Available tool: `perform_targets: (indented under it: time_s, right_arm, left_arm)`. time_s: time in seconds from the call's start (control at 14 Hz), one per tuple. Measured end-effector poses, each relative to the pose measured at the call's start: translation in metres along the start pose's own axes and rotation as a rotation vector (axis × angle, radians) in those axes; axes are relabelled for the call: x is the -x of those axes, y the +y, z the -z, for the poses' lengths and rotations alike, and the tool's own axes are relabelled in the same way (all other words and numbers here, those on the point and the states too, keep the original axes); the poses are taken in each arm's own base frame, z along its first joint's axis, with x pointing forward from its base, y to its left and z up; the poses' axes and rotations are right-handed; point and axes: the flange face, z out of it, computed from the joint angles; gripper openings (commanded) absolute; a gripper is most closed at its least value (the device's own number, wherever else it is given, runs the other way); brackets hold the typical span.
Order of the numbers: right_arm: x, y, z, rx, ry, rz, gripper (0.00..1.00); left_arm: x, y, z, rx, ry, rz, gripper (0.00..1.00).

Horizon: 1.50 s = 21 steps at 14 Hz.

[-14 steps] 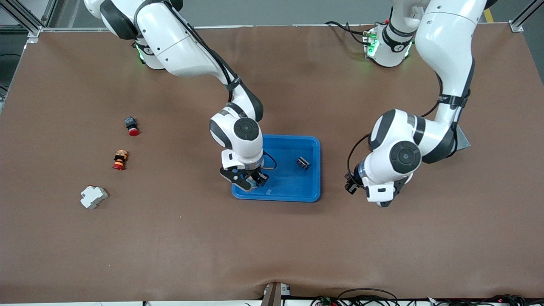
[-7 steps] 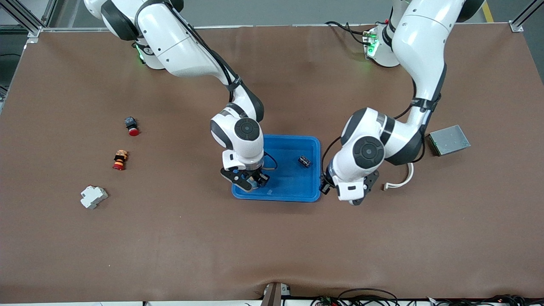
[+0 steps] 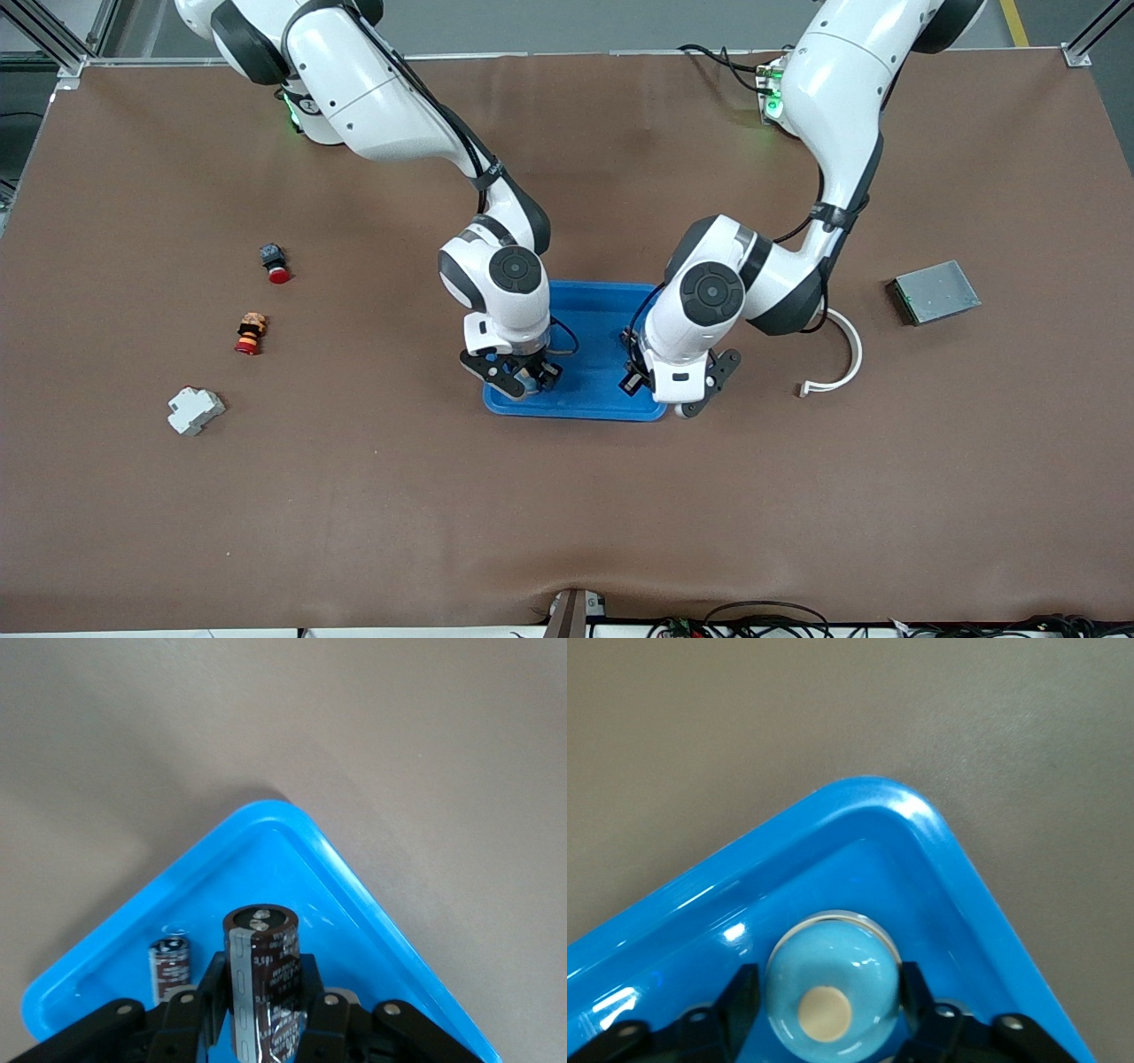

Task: Place electrolytic capacitor and blue bell in tray
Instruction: 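Open both grippers to release the bell and capacitor into the tray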

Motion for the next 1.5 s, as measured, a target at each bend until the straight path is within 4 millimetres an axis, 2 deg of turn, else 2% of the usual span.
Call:
perform_targets:
  time_s: [0.21, 0.64, 1.14, 1.5]
  right_arm:
    - [0.003, -0.002, -0.006, -0.005, 0.000, 0.002, 1.00]
    - [0.002, -0.002, -0.006, -0.006, 0.002, 0.001, 1.00]
    - [-0.005, -0.004, 0.001, 0.019, 0.005, 0.018, 1.00]
    - [-0.030, -0.007, 0.019, 0.065, -0.010, 0.043, 1.00]
  left_arm:
    - [0.002, 0.001, -0.022, 0.006, -0.002, -0.002, 0.00]
    - [-0.002, -0.002, -0.059, 0.012, -0.003, 0.005, 0.00]
    - [0.001, -0.004, -0.075, 0.004, -0.005, 0.002, 0.00]
    - [0.003, -0.004, -0.087, 0.006, -0.004, -0.003, 0.00]
